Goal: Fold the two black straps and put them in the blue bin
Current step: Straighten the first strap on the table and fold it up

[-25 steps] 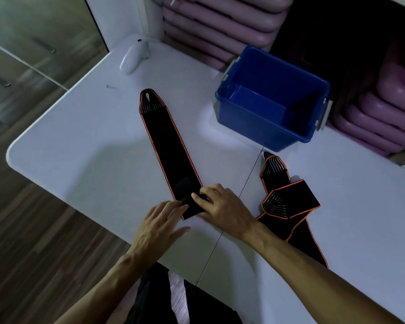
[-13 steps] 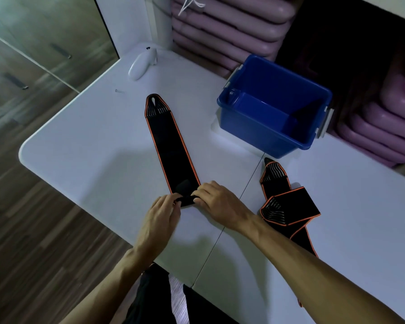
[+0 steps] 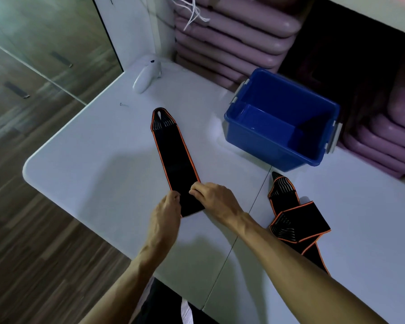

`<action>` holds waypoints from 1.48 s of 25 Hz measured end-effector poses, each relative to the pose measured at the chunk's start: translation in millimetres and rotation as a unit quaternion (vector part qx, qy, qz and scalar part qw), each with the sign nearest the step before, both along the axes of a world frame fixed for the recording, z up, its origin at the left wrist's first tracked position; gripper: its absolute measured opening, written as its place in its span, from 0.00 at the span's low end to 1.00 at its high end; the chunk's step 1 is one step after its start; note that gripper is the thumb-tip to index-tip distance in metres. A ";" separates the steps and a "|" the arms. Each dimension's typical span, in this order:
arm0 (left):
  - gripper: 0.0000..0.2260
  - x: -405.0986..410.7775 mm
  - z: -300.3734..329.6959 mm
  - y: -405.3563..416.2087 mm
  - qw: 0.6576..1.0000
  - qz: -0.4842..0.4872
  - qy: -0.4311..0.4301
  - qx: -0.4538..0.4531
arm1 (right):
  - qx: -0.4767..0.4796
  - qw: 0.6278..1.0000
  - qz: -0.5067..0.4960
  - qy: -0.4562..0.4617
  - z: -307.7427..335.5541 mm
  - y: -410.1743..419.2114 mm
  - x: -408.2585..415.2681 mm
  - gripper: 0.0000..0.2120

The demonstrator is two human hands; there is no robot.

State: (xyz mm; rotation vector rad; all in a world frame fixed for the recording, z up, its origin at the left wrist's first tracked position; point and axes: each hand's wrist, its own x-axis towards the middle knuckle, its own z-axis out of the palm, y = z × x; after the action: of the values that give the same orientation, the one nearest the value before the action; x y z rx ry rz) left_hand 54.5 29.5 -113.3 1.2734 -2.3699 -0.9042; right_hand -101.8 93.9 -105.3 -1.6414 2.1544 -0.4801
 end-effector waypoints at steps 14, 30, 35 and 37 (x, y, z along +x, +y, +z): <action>0.18 30.6 -4.5 -1.0 0.967 -0.194 -0.020 -0.166 | -0.067 0.977 0.142 0.148 -3.8 35.6 -20.6 0.28; 0.07 1.0 14.0 -36.5 0.999 -0.039 0.034 0.004 | -0.055 0.981 -0.133 -0.132 5.6 3.3 16.2 0.09; 0.11 13.3 2.6 -39.4 0.980 -0.143 0.055 -0.123 | -0.069 0.991 -0.110 0.044 -1.1 11.3 20.2 0.19; 0.21 22.6 -0.9 -41.0 0.970 -0.201 0.017 -0.133 | -0.041 0.992 -0.048 0.109 -1.5 15.1 14.6 0.25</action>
State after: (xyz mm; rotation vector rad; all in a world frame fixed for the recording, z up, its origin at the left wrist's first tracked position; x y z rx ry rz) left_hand 77.2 -11.5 -114.2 0.6848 -2.6614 -0.6688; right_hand -87.1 109.0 -106.8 -1.7096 2.4103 -0.4410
